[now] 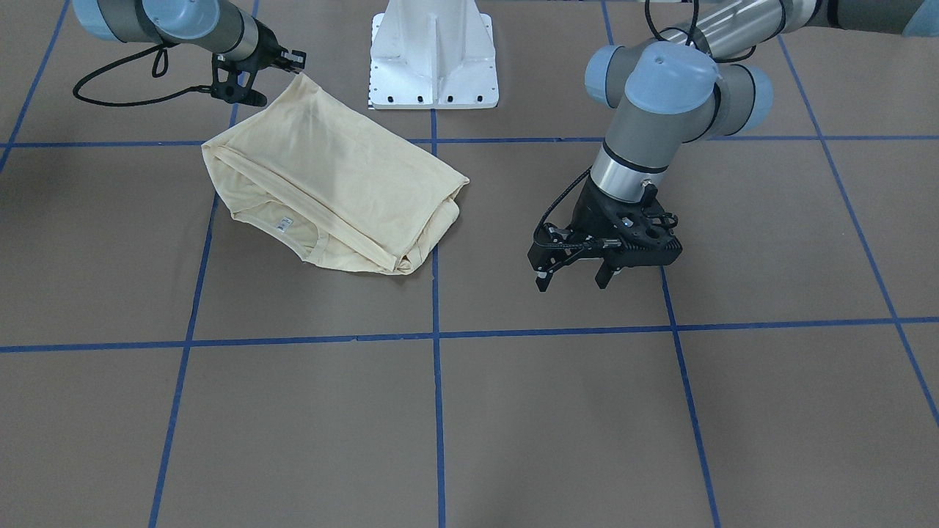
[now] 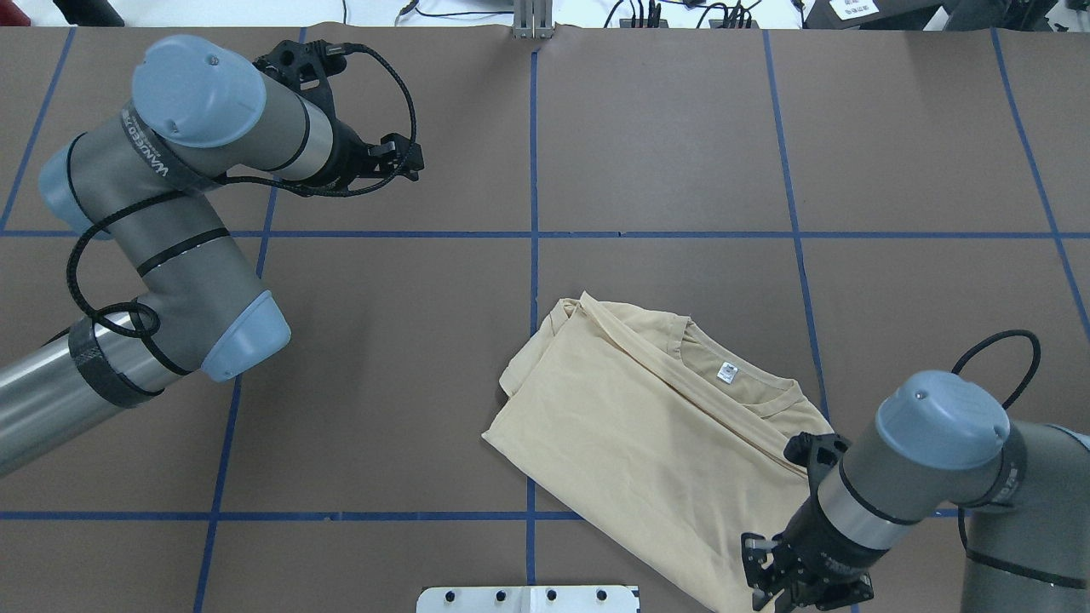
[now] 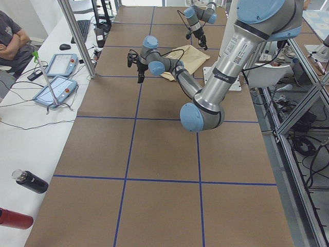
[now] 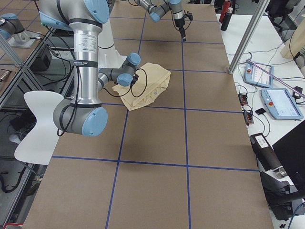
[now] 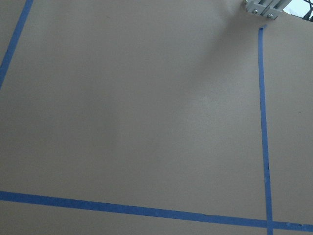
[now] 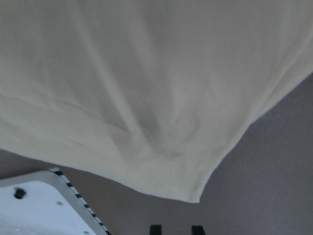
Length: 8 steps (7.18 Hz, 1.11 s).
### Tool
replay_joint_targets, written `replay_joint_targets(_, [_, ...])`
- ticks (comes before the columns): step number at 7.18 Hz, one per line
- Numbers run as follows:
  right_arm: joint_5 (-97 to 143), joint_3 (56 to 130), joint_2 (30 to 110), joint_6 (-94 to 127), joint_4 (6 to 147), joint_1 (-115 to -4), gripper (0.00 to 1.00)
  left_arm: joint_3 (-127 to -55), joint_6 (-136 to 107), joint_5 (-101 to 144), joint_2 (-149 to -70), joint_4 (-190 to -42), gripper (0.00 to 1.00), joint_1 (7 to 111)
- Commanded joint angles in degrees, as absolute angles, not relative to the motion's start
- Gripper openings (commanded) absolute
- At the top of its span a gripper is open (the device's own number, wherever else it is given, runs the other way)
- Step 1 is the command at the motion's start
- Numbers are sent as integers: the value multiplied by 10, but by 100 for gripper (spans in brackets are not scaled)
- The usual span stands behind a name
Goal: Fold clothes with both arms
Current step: 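Release and raise the right gripper away while the left gripper moves to the shirt edge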
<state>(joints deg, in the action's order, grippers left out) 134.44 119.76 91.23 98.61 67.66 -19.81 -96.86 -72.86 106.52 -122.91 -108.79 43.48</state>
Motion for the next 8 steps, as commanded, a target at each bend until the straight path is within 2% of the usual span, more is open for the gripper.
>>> replay_joint_targets(1, [1346,1157,868,975,610,-314,100,-1033,-732,1066,-1198,-1087,100,381])
replay_joint_targets(3, [1331,1150,841,872,599,-402,100,-1063,-889,1063,-1197,-1088,100,292])
replay_joint_targets(4, [1261,1147,810,867,604,-413,100,-1064,-965,1052,-1198,-1084,100,256])
replay_joint_targets(7, [1229,1110,793,784,605,-431,100,-1057,-1046,977,-1199,-1035,100,151])
replay_joint_targets(8, [1226,1107,793,777,605,-433,100,-1047,-1052,975,-1202,-1033,93,149])
